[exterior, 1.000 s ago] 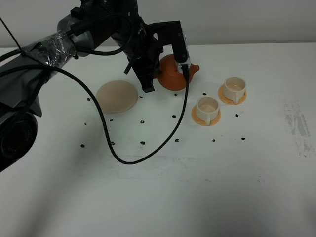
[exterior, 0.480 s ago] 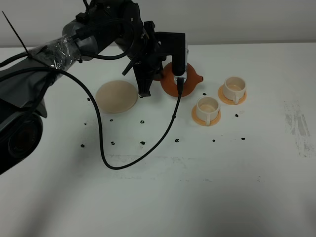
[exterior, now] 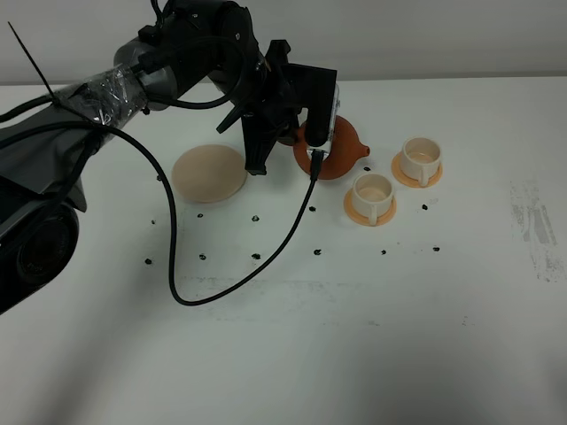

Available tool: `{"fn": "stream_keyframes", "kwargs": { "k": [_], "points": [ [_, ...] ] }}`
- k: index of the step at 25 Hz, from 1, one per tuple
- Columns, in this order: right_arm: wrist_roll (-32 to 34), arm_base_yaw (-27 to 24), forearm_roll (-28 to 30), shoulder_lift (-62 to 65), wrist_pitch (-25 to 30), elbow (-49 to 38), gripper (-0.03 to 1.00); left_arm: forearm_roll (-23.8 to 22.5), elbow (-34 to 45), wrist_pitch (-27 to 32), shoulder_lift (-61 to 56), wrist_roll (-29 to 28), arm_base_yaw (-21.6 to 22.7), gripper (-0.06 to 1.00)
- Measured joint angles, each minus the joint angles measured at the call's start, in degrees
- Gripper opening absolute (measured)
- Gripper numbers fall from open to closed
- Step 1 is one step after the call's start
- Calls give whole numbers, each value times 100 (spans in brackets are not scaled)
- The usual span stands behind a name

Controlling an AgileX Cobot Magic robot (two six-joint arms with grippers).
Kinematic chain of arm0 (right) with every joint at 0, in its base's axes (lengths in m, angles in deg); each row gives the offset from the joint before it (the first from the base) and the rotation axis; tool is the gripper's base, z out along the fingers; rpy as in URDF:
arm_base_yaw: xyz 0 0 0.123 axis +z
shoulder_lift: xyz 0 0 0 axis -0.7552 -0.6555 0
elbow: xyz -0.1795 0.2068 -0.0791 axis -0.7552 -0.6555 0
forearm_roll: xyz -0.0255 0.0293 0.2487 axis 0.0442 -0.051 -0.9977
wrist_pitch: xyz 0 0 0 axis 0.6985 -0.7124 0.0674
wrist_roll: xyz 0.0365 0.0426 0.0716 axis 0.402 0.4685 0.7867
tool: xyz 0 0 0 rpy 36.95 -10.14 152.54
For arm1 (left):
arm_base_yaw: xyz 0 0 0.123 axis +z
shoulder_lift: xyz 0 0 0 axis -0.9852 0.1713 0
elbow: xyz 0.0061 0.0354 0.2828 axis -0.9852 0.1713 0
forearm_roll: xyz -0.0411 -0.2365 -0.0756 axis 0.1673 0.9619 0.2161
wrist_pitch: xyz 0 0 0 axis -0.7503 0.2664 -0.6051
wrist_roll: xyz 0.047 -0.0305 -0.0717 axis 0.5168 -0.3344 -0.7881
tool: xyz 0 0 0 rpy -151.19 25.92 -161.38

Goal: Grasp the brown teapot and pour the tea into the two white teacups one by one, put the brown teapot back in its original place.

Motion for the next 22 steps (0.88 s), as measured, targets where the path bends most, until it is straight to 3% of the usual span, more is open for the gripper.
{"fn": "stream_keyframes", "kwargs": {
  "k": [22],
  "points": [
    [0,0,0,0,0,0,43,-148,0,-214,0,708,-18,13]
  ]
}}
